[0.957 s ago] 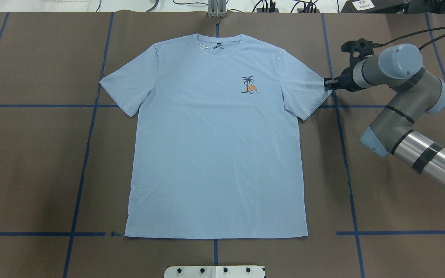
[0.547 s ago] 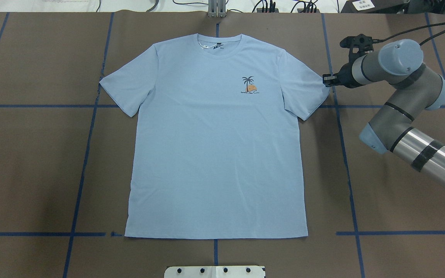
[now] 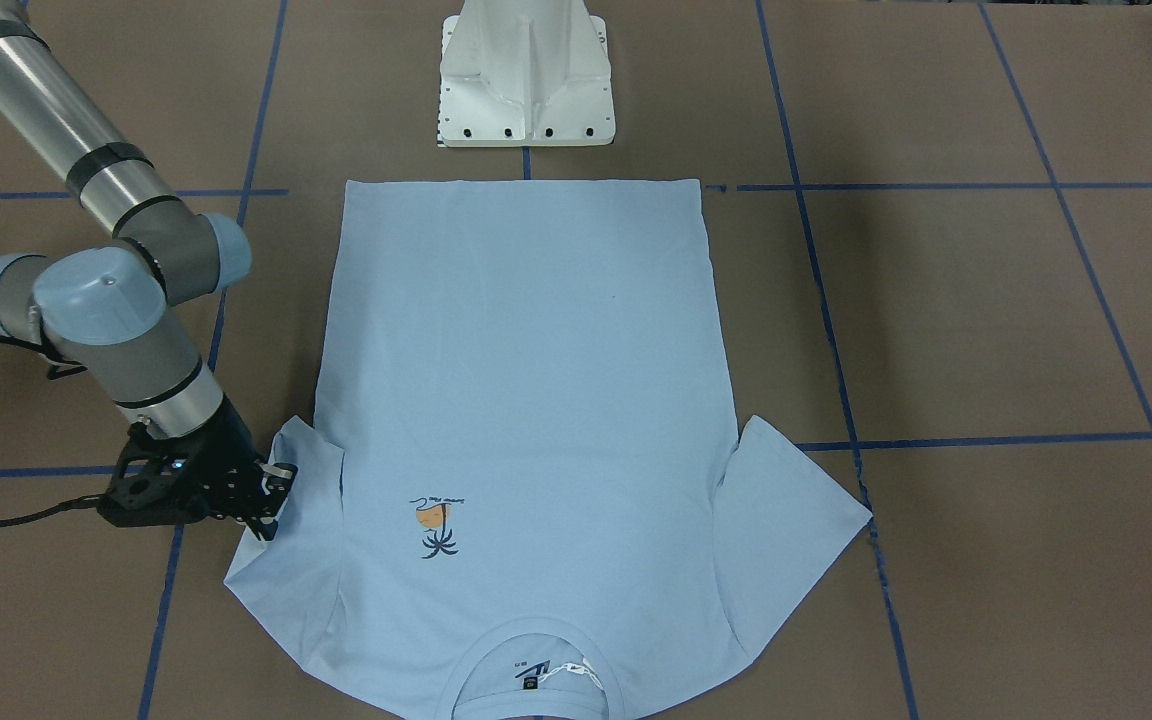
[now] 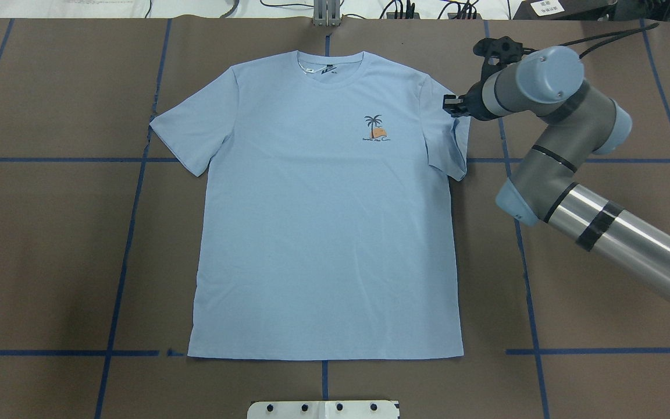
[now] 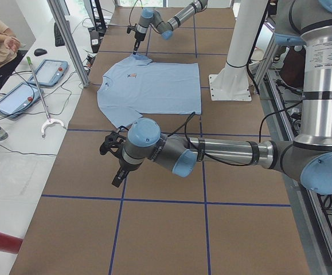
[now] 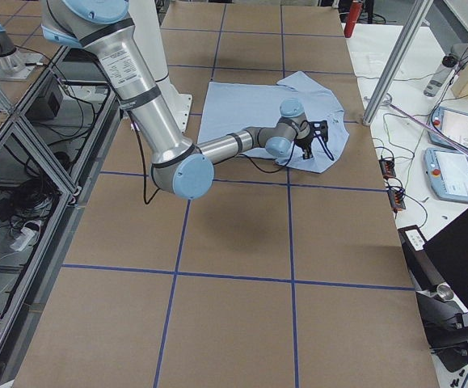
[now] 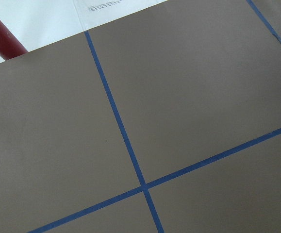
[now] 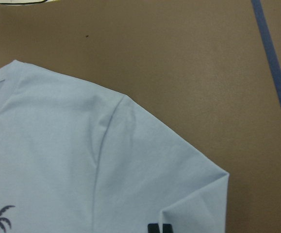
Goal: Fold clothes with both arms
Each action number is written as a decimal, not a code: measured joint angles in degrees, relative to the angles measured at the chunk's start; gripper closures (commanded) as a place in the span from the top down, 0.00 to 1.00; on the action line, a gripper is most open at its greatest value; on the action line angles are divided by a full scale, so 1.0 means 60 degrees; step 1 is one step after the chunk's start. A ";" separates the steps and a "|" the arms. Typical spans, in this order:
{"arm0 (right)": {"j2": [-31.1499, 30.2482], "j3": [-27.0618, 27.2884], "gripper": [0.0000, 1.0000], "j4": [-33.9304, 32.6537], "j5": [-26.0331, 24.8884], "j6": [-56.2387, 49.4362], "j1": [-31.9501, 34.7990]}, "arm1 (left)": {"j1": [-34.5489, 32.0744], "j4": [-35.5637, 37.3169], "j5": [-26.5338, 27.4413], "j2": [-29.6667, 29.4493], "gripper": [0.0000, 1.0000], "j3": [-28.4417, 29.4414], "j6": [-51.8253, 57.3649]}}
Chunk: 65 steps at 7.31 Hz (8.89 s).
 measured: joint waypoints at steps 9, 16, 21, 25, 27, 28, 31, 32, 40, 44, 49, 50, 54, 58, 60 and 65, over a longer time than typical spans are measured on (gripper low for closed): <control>0.2195 -0.0632 1.00 -0.2466 -0.1657 0.0472 -0.1291 | 0.0286 -0.0733 0.0041 -0.0097 1.00 0.0029 -0.0062; 0.0577 0.0729 1.00 -0.5200 0.4211 -0.6494 0.3344 | 0.4210 -0.1773 0.1610 -0.3721 0.85 0.2125 -0.6606; -0.0610 0.0893 1.00 -0.5169 0.5173 -0.8974 0.4866 | 0.6191 -0.4652 0.3883 -0.4700 0.72 0.4231 -1.0452; -0.0670 0.0890 1.00 -0.5147 0.5178 -0.9005 0.4886 | 0.6707 -0.5196 0.4582 -0.5267 0.68 0.5237 -1.0957; -0.0702 0.0890 1.00 -0.5146 0.5173 -0.9005 0.4887 | 0.6861 -0.5200 0.4598 -0.5360 0.67 0.5418 -1.0966; -0.0719 0.0890 1.00 -0.5146 0.5164 -0.9005 0.4886 | 0.6920 -0.5200 0.4599 -0.5365 0.64 0.5478 -1.0966; -0.0730 0.0890 1.00 -0.5145 0.5135 -0.9005 0.4887 | 0.7004 -0.5187 0.4603 -0.5363 0.11 0.5546 -1.0963; -0.0727 0.0892 1.00 -0.5145 0.5133 -0.9003 0.4887 | 0.7010 -0.5167 0.4609 -0.5362 0.00 0.5550 -1.0965; -0.0712 0.0903 1.00 -0.5136 0.5119 -0.8921 0.4874 | 0.8001 -0.2722 0.4717 -0.7212 0.00 0.4816 -1.3123; -0.0724 0.0894 1.00 -0.5131 0.5118 -0.8878 0.4856 | 0.8441 -0.2422 0.5089 -0.8207 0.67 0.5802 -1.3360; -0.1038 0.1781 1.00 -0.5095 0.4975 -0.7443 0.4023 | 0.8410 -0.2407 0.4785 -0.7318 1.00 0.4454 -1.2397; -0.1407 0.2692 1.00 -0.5090 0.4769 -0.6346 0.3480 | 0.8415 -0.2395 0.4597 -0.6729 1.00 0.3620 -1.2341; -0.4060 0.6447 1.00 -0.2593 0.1588 0.0229 -0.0591 | 0.9105 -0.2415 0.4184 -0.4583 1.00 0.0424 -1.2436; -0.6903 0.8871 1.00 -0.1182 -0.2065 0.4709 -0.4901 | 1.1214 -0.2484 0.5285 -0.1408 1.00 -0.2671 -1.4027; -0.7102 0.9014 1.00 -0.1163 -0.3288 0.5519 -0.6046 | 1.3130 -0.2455 0.6995 -0.0814 0.81 -0.3174 -1.5663; -0.7099 0.9007 1.00 -0.1161 -0.3553 0.5643 -0.6279 | 1.4317 -0.2385 0.8145 -0.0414 0.57 -0.3132 -1.6677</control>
